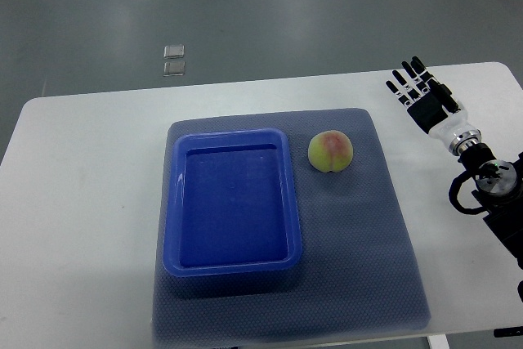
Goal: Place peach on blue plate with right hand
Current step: 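Move the right hand forward over the peach beside the blue tray, then lower the right hand and close its fingers around the peach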
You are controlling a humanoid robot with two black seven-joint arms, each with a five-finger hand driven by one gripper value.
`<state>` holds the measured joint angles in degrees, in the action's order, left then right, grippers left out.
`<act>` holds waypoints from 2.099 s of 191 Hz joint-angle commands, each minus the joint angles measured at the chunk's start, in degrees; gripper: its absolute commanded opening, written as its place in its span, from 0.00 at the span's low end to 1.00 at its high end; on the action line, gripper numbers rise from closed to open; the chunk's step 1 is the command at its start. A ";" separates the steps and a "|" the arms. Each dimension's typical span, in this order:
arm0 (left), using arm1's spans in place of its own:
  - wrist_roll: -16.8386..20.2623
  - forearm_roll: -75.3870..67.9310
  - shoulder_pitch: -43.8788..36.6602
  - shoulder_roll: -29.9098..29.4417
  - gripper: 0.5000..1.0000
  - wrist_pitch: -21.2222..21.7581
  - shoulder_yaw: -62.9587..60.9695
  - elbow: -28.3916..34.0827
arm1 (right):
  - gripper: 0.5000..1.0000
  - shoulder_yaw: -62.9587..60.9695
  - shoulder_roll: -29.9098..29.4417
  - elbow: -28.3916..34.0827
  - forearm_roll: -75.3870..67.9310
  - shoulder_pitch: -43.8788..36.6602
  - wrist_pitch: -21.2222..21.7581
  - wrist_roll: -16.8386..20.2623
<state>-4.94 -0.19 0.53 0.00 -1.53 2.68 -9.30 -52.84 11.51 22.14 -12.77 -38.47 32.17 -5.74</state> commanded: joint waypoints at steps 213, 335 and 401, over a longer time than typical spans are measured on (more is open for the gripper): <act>-0.07 -0.07 0.00 0.00 1.00 -0.49 -0.13 -4.23 | 0.87 17.07 18.03 27.78 78.60 -17.25 2.55 -0.24; -0.07 0.02 0.00 0.00 1.00 -0.49 -0.13 -4.06 | 0.87 25.50 17.42 35.52 83.70 -14.88 -6.94 3.01; -0.07 0.02 0.00 0.00 1.00 -0.49 -0.13 -4.06 | 0.86 25.59 14.69 35.17 85.98 -11.54 -12.13 2.31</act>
<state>-5.01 -0.16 0.53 0.00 -2.02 2.55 -13.44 -27.24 26.64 57.43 72.64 -50.97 21.59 -3.09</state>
